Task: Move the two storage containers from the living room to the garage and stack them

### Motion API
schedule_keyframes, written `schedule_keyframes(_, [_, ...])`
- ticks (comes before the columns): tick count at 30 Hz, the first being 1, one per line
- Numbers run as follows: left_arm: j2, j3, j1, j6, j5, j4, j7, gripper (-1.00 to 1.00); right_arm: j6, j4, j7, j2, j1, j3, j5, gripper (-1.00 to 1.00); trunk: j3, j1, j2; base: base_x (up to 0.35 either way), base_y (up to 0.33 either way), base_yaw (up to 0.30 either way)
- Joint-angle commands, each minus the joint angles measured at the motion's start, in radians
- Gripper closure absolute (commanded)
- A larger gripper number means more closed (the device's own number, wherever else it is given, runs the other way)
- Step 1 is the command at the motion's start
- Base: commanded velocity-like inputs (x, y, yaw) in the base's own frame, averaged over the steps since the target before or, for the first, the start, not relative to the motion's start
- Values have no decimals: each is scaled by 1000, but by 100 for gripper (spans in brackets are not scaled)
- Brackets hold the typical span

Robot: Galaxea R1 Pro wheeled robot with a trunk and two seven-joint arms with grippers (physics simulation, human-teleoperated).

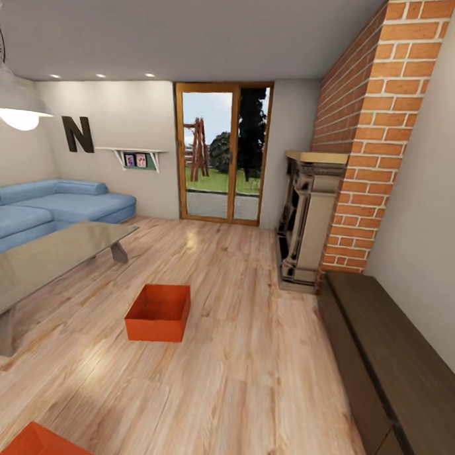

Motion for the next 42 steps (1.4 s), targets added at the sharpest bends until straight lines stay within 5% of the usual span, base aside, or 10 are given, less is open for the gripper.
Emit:
schedule_keyframes(1, [0,9,-1,-2,-1,1,-9,-100,-2,-1,3,0,0,-7,9,-100,-1,1,0,319,0,263])
schedule_keyframes(15, [0,9,-1,-2,-1,1,-9,-100,-2,-2,3,0,0,-7,9,-100,-1,1,0,303,0,264])
schedule_keyframes(42, [-1,9,-1,-3,-1,1,-8,-100,-2,-1,3,0,0,-7,10,-100,-1,1,0,7,0,276])
